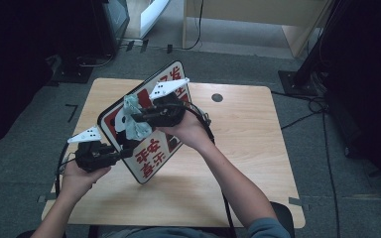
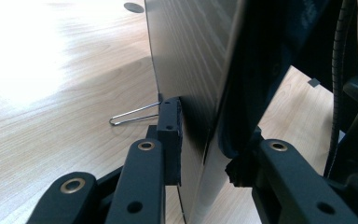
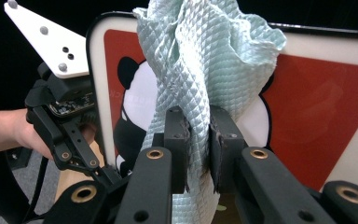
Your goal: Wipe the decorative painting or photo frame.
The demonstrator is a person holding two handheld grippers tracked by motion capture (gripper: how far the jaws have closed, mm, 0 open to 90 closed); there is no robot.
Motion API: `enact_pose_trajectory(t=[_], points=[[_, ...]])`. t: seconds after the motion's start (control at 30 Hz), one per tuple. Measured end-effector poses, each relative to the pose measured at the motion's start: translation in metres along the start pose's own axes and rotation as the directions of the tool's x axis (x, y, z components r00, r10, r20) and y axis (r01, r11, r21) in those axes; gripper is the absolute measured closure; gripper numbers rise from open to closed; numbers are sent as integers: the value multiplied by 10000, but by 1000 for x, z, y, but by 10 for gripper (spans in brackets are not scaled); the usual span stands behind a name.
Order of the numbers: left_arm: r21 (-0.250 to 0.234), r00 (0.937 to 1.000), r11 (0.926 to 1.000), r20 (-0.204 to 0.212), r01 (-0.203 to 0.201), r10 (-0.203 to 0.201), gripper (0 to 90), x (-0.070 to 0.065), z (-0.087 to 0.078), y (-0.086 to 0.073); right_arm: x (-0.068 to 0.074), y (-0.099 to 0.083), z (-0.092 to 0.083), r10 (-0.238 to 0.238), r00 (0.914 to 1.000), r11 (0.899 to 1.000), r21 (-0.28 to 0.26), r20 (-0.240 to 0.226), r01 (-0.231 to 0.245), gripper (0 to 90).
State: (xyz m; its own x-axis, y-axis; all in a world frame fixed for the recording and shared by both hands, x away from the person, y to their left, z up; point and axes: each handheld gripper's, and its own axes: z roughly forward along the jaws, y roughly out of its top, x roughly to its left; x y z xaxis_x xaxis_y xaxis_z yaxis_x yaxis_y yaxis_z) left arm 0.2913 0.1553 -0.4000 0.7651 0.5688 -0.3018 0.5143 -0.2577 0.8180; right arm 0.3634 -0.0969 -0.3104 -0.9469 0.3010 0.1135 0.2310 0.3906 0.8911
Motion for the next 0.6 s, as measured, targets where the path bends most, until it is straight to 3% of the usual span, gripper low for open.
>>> enact_pose_trajectory(t=[0.6], points=[[74, 10000, 10000, 24, -37, 37, 715, 1, 1, 1, -6, -11, 2, 196, 9998, 9998, 50, 70, -197, 798]])
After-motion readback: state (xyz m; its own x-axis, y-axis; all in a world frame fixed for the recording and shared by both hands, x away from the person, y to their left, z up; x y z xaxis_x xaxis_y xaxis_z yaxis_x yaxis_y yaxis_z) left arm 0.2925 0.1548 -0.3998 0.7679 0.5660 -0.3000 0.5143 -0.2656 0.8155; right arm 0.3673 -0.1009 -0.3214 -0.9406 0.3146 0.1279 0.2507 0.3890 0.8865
